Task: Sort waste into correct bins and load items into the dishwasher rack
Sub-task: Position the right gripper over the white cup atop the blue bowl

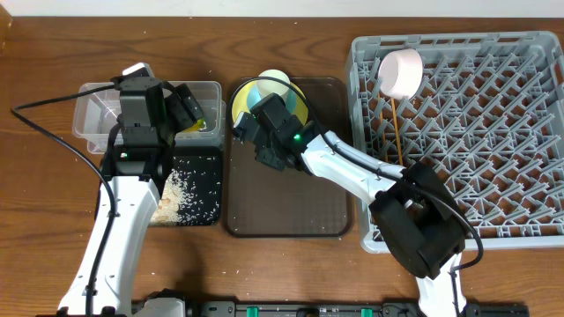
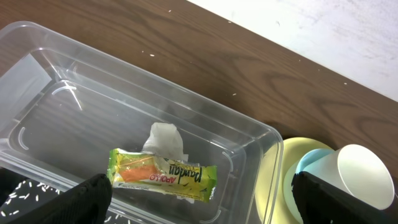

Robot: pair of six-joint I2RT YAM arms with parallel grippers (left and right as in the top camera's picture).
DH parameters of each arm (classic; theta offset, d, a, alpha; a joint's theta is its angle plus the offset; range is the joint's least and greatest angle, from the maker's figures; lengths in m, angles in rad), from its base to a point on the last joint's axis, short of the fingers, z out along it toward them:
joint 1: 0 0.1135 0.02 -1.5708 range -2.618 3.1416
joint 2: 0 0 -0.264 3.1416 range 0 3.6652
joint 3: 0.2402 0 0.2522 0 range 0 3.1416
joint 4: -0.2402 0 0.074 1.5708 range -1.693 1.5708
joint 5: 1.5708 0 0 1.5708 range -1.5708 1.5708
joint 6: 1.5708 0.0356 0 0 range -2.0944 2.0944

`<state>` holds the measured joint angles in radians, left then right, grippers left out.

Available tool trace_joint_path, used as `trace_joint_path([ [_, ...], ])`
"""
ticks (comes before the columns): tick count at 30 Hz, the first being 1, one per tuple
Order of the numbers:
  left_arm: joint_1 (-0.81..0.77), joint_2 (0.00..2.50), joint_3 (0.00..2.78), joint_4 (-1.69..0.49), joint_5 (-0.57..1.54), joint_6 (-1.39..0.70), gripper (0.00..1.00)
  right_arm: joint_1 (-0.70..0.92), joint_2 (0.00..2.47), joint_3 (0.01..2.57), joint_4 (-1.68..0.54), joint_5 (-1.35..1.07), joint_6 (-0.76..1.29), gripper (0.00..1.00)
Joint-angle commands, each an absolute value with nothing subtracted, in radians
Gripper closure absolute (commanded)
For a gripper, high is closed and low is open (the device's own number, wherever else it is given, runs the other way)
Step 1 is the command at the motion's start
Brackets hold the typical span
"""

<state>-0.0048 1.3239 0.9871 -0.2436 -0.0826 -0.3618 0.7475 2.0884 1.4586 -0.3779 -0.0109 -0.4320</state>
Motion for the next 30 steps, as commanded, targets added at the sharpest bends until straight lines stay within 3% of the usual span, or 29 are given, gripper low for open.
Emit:
trace_joint_path([
  [1,-0.003,1.320,1.005,-0.245,-0.095,-0.352,0.05,0.752,2.122,1.461,-0.379,-0.020,-0.443,0.75],
  [6,-0.003,1.320,1.005,-0.245,-0.095,-0.352,0.05,0.752,2.130,1.460,-0.379,-0.020,-0.443,0.82],
  [30,-0.003,1.320,1.005,-0.246,-0.095,-0.352,0.05,0.727,2.158,1.456,-0.377,-0.020,-0.443,0.86],
])
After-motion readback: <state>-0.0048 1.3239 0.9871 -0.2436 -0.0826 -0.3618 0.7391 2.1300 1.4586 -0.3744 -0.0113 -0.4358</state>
